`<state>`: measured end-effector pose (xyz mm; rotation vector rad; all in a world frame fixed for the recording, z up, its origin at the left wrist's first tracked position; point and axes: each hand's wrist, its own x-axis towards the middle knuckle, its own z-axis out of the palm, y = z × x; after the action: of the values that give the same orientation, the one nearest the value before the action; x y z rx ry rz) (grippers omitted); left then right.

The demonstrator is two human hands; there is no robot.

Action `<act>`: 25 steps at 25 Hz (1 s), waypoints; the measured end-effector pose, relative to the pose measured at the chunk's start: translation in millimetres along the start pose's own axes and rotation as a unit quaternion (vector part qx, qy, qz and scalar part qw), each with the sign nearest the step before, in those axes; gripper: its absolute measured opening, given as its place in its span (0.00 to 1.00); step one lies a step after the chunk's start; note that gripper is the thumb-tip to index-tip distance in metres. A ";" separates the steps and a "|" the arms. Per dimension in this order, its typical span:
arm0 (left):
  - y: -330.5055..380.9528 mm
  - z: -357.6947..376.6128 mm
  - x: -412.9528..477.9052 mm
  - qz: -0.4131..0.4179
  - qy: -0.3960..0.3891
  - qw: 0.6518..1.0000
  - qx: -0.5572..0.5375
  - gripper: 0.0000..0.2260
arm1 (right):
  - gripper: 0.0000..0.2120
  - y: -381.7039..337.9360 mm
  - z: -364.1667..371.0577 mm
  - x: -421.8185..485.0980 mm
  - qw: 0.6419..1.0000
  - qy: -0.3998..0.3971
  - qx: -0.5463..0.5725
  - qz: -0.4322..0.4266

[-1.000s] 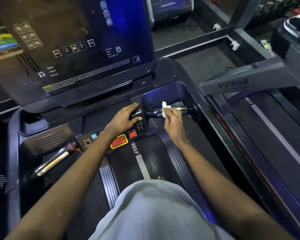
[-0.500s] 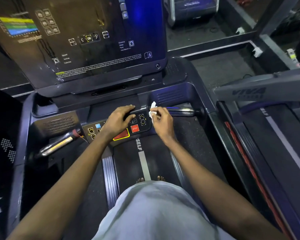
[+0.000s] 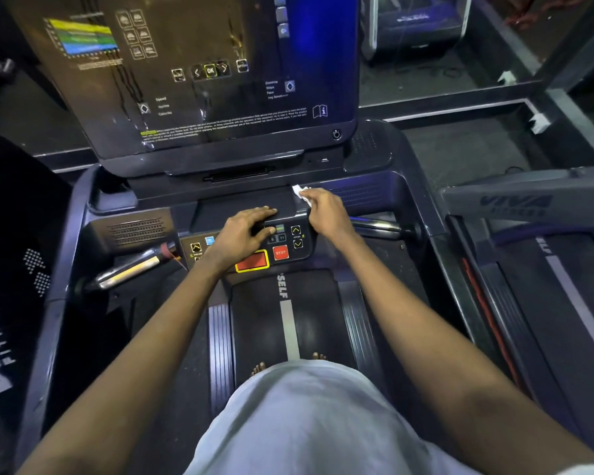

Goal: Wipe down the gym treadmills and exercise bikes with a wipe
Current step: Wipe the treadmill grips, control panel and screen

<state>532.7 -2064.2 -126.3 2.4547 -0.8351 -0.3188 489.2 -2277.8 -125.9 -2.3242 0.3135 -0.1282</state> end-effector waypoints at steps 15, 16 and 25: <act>-36.8 -33.8 1.2 0.015 -0.090 0.995 0.040 0.28 | 0.24 -39.8 6.5 20.2 0.964 -0.148 -0.218 0.033; -39.7 -35.0 0.9 0.011 -0.091 0.995 0.044 0.28 | 0.22 -47.0 8.3 21.7 0.958 -0.156 -0.238 0.035; -80.7 -47.7 -22.2 0.027 -0.058 0.998 0.029 0.27 | 0.19 -68.3 29.3 6.9 0.947 -0.159 -0.280 0.008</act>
<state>573.5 -1976.9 -129.5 2.4810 -0.9714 -0.4266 514.0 -2213.4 -97.3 -2.8447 0.2217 0.3916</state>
